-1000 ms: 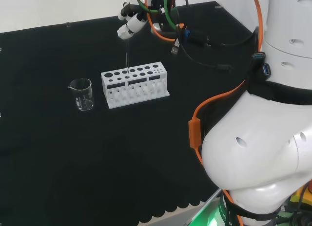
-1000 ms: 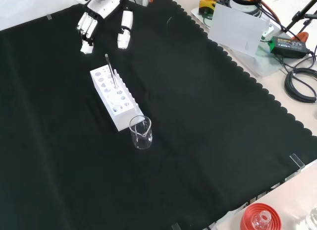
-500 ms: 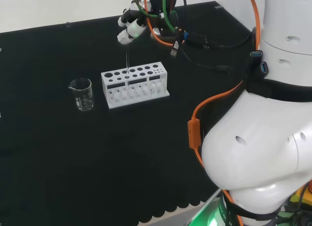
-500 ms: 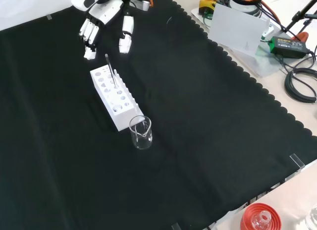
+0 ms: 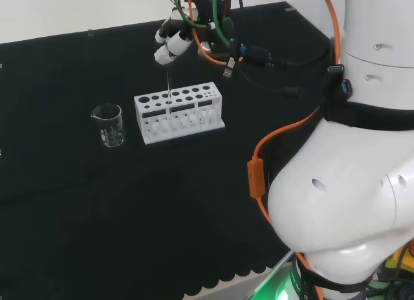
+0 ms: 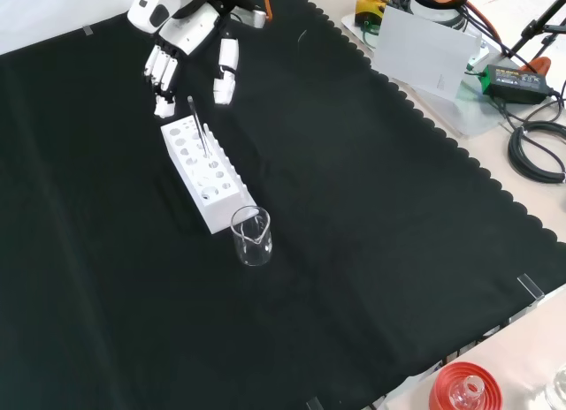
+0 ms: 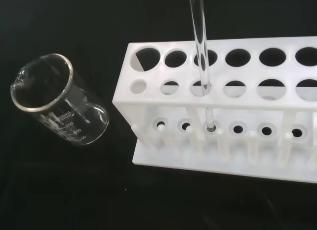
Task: Take the glass rod from the white test tube rack.
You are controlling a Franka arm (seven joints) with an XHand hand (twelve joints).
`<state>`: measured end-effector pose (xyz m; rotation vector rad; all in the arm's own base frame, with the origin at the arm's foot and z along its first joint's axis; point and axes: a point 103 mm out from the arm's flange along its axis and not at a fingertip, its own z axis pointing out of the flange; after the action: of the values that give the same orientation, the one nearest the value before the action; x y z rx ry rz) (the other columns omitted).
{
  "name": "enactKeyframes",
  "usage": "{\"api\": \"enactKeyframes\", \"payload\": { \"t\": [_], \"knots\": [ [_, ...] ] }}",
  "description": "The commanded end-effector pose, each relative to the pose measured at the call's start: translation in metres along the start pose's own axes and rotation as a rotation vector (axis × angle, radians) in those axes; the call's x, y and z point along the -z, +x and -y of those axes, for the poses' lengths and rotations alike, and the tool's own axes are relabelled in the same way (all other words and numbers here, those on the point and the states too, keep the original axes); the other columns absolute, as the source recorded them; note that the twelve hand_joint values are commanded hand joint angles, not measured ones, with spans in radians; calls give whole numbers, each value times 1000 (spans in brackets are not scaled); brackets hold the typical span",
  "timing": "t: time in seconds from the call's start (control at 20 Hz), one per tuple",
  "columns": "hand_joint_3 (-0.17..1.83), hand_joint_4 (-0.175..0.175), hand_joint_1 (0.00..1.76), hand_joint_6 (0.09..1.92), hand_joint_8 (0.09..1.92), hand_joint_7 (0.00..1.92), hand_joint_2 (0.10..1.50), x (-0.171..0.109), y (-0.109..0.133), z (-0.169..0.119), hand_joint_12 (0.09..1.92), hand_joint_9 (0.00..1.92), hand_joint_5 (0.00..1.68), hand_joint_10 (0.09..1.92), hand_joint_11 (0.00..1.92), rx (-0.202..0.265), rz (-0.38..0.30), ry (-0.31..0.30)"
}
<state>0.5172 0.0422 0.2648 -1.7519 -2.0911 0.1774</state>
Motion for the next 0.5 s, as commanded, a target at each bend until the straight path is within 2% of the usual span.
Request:
{"api": "enactKeyframes", "payload": {
  "t": [0.05,0.25,0.5],
  "knots": [
    [-175,-71,694,183,910,289,965,-10,5,-13,1436,444,434,955,305,-11,33,22],
    [-175,-87,719,350,890,388,965,-10,4,-10,1402,545,418,906,390,0,32,1],
    [-175,-119,793,608,878,557,962,-13,0,-11,1339,748,393,838,607,2,24,4]
  ]
}}
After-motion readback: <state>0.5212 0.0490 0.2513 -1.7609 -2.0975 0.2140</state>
